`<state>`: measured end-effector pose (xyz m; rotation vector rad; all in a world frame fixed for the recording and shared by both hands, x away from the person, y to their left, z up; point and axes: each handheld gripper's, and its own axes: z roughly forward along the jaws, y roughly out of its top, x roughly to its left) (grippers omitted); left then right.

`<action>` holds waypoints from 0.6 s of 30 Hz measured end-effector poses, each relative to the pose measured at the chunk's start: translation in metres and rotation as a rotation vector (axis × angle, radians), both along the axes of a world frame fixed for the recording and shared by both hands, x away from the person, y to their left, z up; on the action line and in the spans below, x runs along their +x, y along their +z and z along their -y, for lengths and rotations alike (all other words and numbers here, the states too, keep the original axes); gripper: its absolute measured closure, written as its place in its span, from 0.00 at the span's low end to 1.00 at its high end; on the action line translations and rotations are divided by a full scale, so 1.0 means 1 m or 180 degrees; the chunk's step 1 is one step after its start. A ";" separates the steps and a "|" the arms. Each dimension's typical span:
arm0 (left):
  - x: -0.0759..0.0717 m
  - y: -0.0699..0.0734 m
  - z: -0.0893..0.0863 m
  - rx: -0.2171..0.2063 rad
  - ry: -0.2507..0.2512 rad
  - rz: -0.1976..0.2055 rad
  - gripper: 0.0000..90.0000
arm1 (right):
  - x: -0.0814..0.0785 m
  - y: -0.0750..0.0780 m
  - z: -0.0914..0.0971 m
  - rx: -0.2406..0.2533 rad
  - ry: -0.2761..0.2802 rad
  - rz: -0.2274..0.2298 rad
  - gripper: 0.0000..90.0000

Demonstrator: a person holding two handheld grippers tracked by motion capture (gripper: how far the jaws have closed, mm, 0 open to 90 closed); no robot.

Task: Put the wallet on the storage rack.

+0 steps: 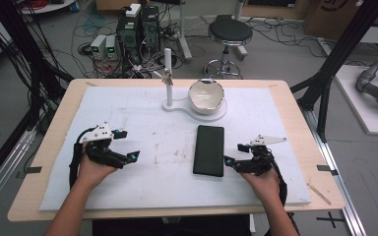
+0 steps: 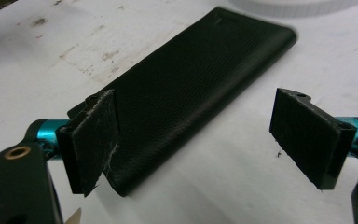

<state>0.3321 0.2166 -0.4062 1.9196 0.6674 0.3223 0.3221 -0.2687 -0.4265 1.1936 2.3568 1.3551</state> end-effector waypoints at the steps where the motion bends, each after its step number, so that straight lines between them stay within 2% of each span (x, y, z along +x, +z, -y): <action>1: 0.000 0.000 0.000 0.0000 0.0000 0.0000 0.08 | 0.000 0.000 0.000 0.0000 0.0000 0.0000 0.18; 2: 0.000 -0.001 0.000 -0.0012 -0.0002 -0.0009 0.08 | 0.004 -0.004 -0.004 0.0052 0.0050 -0.0098 0.18; 8: 0.001 -0.002 -0.001 0.0014 0.0013 -0.0038 0.08 | 0.007 -0.013 -0.012 -0.0005 0.0041 -0.0186 0.18; 10: 0.001 -0.003 -0.001 0.0014 0.0033 -0.0047 0.08 | 0.009 -0.018 -0.015 0.0012 0.0063 -0.0296 0.18; 12: 0.001 -0.003 -0.001 0.0014 0.0038 -0.0050 0.08 | 0.010 -0.019 -0.016 0.0003 0.0079 -0.0314 0.18; 15: 0.001 -0.004 0.000 0.0036 0.0027 -0.0046 0.08 | 0.012 -0.024 -0.023 -0.0077 0.0134 -0.0443 0.17; 18: 0.001 -0.004 0.001 0.0052 0.0012 -0.0047 0.08 | 0.010 -0.024 -0.028 -0.0124 0.0125 -0.0412 0.18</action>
